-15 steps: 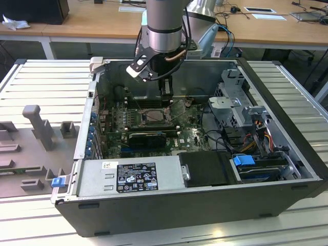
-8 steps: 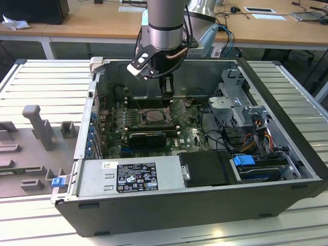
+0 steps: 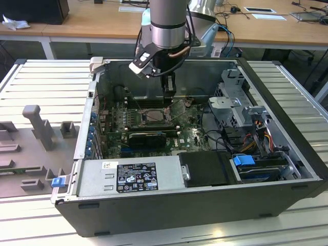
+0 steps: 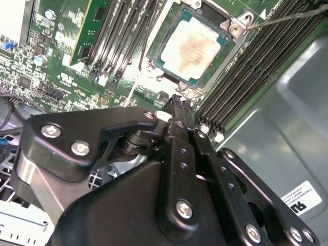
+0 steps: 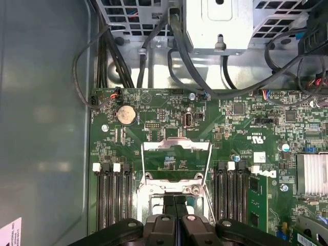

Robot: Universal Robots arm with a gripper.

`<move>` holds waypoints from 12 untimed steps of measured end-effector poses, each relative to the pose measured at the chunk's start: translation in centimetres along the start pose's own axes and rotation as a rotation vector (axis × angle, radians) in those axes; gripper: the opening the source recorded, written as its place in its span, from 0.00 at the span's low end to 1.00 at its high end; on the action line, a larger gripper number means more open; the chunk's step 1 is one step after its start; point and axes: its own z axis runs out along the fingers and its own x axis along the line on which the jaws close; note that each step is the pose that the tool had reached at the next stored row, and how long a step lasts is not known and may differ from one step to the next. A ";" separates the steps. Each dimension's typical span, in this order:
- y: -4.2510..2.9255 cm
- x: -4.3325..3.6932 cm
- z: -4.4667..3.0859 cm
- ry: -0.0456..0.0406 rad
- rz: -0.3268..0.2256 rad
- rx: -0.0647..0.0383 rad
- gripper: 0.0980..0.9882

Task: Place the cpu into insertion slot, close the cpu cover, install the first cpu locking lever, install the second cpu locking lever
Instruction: 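Close the cpu cover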

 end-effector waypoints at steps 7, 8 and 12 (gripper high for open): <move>0.91 -0.01 0.01 -0.0003 0.000 0.001 0.01; 0.99 -0.01 0.02 -0.0003 0.000 0.001 0.01; 1.30 0.00 0.02 -0.0001 0.000 0.001 0.01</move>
